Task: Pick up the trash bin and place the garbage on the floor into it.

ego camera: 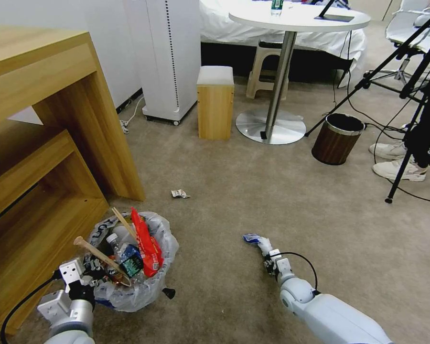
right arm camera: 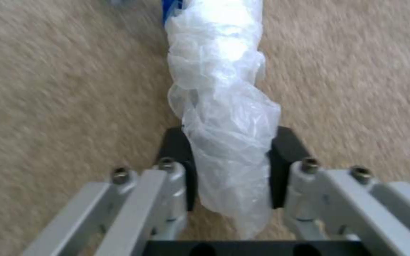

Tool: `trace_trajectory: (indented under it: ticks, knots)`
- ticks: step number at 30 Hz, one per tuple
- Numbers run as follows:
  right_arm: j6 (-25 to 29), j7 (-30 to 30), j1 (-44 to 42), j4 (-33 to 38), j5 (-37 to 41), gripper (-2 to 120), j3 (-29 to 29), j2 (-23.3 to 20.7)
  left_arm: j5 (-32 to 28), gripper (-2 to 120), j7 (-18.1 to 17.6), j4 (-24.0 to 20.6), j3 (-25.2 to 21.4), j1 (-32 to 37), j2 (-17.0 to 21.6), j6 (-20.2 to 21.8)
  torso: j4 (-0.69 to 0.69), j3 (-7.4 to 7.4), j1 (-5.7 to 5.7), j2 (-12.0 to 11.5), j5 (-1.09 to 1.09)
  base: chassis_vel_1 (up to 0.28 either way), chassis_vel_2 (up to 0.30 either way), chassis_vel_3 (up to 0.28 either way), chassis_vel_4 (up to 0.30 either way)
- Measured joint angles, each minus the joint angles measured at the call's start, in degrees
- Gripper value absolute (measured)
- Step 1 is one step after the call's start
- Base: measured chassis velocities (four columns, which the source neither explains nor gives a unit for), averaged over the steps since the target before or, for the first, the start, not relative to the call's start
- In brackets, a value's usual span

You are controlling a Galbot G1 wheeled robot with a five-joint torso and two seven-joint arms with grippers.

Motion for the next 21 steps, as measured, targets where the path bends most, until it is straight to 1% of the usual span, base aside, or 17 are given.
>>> trace_trajectory:
  ticks: [1, 2, 3, 4, 6, 7, 10, 11, 12, 14, 15, 17, 18, 19, 20, 21]
  knots:
    - [1.69, -1.09, -0.03, 0.24, 0.15, 19, 0.04, -0.12, -0.04, 1, -0.01, 0.18, -0.09, -0.13, 0.12, 0.0, 0.0, 0.0, 0.0, 0.0, 0.0, 0.0, 0.0, 0.0, 0.0]
    - [4.18, -2.71, -0.37, 1.47, 1.03, 14, 0.46, -0.51, -0.09, 1, -0.07, 0.45, -0.19, -0.33, 0.24, 0.0, 0.0, 0.0, 0.0, 0.0, 0.0, 0.0, 0.0, 0.0, 0.0]
    - [6.11, -3.68, -0.77, 2.86, 1.74, 10, 0.9, -0.93, -0.15, 1, -0.1, 0.7, -0.24, -0.53, 0.38, 0.03, 0.0, 0.0, 0.0, 0.0, 0.0, 0.0, 0.0, 0.0, 0.0]
    - [6.11, -3.68, -0.77, 2.86, 1.74, 10, 0.9, -0.93, -0.15, 1, -0.1, 0.7, -0.24, -0.53, 0.38, 0.03, 0.0, 0.0, 0.0, 0.0, 0.0, 0.0, 0.0, 0.0, 0.0]
    - [10.25, -6.24, -2.33, 8.43, 3.94, 1, 2.57, -2.66, -0.29, 1, -0.22, 1.42, -0.34, -0.96, 0.71, 0.13, -0.01, 0.0, 0.0, 0.0, -0.02, 0.0, 0.0, 0.0, 0.0]
    - [10.25, -6.24, -2.33, 8.43, 3.94, 1, 2.57, -2.66, -0.29, 1, -0.22, 1.42, -0.34, -0.96, 0.71, 0.13, -0.01, 0.0, 0.0, 0.0, -0.02, 0.0, 0.0, 0.0, 0.0]
    - [16.24, -10.64, -3.74, 16.32, 5.07, 0, 4.77, -5.16, -0.43, 1, -0.34, 2.26, -0.32, -1.42, 0.99, 0.33, -0.01, 0.0, 0.0, 0.0, -0.01, 0.0, 0.0, 0.0, 0.0]
    - [16.24, -10.64, -3.74, 16.32, 5.07, 0, 4.77, -5.16, -0.43, 1, -0.34, 2.26, -0.32, -1.42, 0.99, 0.33, -0.01, 0.0, 0.0, 0.0, -0.01, 0.0, 0.0, 0.0, 0.0]
    - [17.41, -11.61, -3.78, 18.25, 5.29, 0, 4.98, -5.79, -0.43, 1, -0.35, 2.37, -0.29, -1.46, 1.02, 0.36, -0.01, 0.0, 0.0, 0.0, -0.01, 0.0, 0.0, 0.0, 0.0]
    - [19.89, -14.98, -3.17, 25.25, 5.9, 0, 4.86, -8.02, -0.26, 1, -0.35, 2.51, -0.08, -1.47, 1.02, 0.41, -0.02, 0.0, 0.0, 0.0, 0.0, 0.0, 0.0, 0.0, 0.0]
    - [19.89, -14.98, -3.17, 25.25, 5.9, 0, 4.86, -8.02, -0.26, 1, -0.35, 2.51, -0.08, -1.47, 1.02, 0.41, -0.02, 0.0, 0.0, 0.0, 0.0, 0.0, 0.0, 0.0, 0.0]
    - [20.72, -16.69, -0.75, 31.57, 6.5, 0, 3.08, -9.57, -0.08, 1, -0.34, 2.43, 0.09, -1.46, 0.91, 0.48, 0.0, -0.01, 0.0, 0.0, -0.01, 0.0, 0.0, 0.0, 0.0]
    - [20.65, -16.99, 1.57, 35.64, 7.58, 0, 1.06, -10.48, 0.02, 1, -0.34, 2.24, 0.16, -1.43, 0.85, 0.57, 0.0, 0.0, 0.0, 0.0, -0.01, 0.0, 0.0, 0.0, 0.0]
    - [20.65, -16.99, 1.57, 35.64, 7.58, 0, 1.06, -10.48, 0.02, 1, -0.34, 2.24, 0.16, -1.43, 0.85, 0.57, 0.0, 0.0, 0.0, 0.0, -0.01, 0.0, 0.0, 0.0, 0.0]
    - [20.18, -17.16, 3.95, 38.76, 8.44, 0, -0.83, -11.01, 0.15, 1, -0.34, 2.04, 0.21, -1.41, 0.77, 0.64, 0.01, -0.01, 0.0, 0.0, -0.01, 0.0, 0.0, 0.0, 0.0]
    - [19.77, -17.19, 5.33, 40.33, 8.89, 0, -1.97, -11.16, 0.24, 1, -0.35, 1.86, 0.25, -1.39, 0.69, 0.67, 0.01, -0.01, 0.0, 0.0, -0.02, 0.0, 0.0, 0.0, 0.0]
